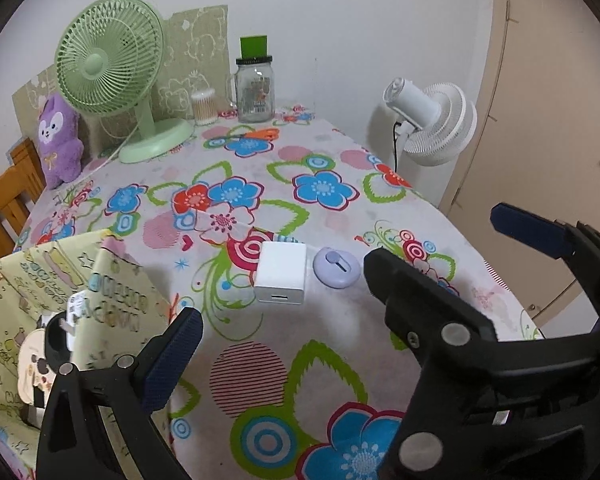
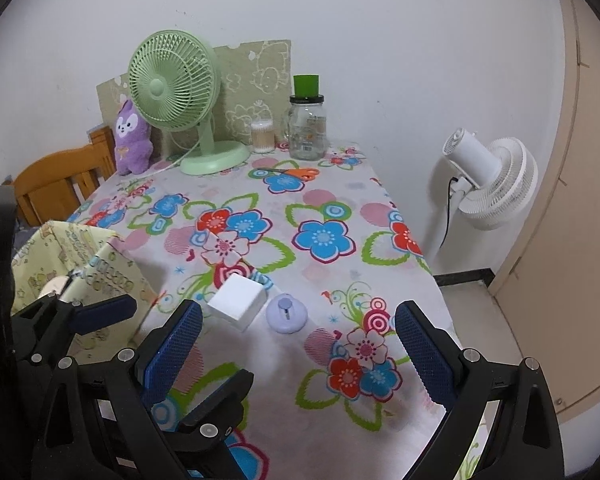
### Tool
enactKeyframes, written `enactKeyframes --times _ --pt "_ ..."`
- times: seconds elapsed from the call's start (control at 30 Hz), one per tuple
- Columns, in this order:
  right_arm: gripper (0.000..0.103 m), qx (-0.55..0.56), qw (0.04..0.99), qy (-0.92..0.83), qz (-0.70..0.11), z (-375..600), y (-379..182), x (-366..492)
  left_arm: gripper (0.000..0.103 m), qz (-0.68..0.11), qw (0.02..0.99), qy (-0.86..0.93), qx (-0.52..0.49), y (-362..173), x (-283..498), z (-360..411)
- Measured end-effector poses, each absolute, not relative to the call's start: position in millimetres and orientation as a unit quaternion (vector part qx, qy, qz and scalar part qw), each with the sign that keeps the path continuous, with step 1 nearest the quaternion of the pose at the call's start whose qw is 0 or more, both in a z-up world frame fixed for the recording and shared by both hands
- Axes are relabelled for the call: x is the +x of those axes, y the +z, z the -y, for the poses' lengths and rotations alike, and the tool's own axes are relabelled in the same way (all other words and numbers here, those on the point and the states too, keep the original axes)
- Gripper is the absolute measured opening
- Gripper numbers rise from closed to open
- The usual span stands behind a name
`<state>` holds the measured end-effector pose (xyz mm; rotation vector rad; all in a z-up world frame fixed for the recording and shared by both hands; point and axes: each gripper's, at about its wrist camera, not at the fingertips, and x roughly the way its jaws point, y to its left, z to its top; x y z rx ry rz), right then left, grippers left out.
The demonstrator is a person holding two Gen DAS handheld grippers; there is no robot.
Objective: Organize rigid objects
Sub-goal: 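Grasp the white cube with the left tool while the right tool grasps the lavender device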
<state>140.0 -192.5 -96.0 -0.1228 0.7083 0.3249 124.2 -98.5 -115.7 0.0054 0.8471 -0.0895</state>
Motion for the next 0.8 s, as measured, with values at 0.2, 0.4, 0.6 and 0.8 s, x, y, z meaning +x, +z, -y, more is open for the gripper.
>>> enactKeyframes --times 0.2,0.4,0.6,0.8 --pt "0.098 -0.062 0.923 0.149 -0.350 197.4 -107.7 151.8 0.103 -0.423 0.905 -0.046 -0.002 -128.9 137.6 101.3" --pt "0.097 -0.058 0.920 0.146 -0.359 203.1 -119.7 163.5 0.103 -0.429 0.902 -0.045 0.002 -140.0 150.8 103.2" --pt "0.092 -0.054 0.915 0.148 -0.371 203.8 -129.8 174.5 0.101 -0.440 0.897 -0.046 -0.001 -151.3 163.6 101.4" --pt "0.091 -0.051 0.912 0.147 -0.380 203.6 -138.2 183.9 0.096 -0.450 0.892 -0.043 -0.002 -160.9 174.0 99.1"
